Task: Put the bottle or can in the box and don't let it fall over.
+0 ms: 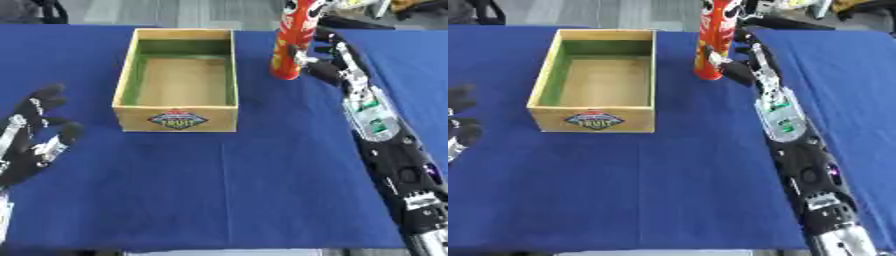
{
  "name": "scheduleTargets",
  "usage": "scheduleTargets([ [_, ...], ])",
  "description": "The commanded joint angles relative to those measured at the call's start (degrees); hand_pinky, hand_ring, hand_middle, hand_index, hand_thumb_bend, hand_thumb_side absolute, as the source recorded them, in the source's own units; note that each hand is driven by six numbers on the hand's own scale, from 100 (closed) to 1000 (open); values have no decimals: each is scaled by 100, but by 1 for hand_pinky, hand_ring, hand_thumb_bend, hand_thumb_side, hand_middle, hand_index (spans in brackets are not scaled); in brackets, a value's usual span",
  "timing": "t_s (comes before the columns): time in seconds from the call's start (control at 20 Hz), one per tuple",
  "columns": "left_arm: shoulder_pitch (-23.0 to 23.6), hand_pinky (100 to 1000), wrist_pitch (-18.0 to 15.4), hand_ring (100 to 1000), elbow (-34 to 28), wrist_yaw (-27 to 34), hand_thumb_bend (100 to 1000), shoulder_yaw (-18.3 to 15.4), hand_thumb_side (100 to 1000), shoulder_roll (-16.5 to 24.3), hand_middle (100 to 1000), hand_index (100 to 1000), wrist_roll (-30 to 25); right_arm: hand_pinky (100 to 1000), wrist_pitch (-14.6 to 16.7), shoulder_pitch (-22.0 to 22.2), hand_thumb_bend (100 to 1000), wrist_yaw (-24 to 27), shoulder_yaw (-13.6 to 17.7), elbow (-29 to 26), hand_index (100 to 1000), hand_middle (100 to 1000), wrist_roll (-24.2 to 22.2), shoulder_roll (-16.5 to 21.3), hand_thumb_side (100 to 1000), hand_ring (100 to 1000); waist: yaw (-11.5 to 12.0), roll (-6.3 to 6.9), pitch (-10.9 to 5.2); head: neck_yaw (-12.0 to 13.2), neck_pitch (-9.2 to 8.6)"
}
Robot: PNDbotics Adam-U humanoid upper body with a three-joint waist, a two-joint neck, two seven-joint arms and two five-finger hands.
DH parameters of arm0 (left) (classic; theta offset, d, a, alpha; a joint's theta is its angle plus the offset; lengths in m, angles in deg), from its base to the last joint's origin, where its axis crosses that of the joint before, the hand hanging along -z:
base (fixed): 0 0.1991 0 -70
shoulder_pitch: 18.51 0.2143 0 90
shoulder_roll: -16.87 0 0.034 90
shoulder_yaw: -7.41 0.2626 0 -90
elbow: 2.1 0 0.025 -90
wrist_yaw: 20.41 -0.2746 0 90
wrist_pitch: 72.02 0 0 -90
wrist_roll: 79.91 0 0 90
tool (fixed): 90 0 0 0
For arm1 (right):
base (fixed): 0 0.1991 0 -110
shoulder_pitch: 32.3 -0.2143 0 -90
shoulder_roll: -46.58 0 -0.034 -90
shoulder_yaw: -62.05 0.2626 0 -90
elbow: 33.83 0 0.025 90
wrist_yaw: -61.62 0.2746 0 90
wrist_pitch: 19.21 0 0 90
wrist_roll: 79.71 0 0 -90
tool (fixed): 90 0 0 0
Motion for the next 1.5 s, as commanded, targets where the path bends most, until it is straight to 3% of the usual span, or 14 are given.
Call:
scheduleTargets([
  [0.05,-72,761,-11,908,-77,9,695,8,697,50,929,929,-14,775,-4,-145,481,-68,54,-15,953,886,53,31,469,875,13,17,-86,-6,-33],
  [0.85,-90,762,-16,907,-79,10,694,12,698,40,928,929,-24,778,-64,-210,471,-244,210,78,954,888,247,-7,478,875,57,23,-69,-6,-50],
  [1.1,-90,762,-18,906,-79,9,694,12,697,38,928,929,-28,777,-90,-228,529,-281,259,134,953,884,292,-8,454,876,68,20,-68,-4,-52],
  [1.5,-88,762,-22,905,-80,11,694,10,698,36,928,929,-32,776,-107,-260,530,-331,324,195,953,877,364,-19,455,875,84,18,-62,-2,-54],
])
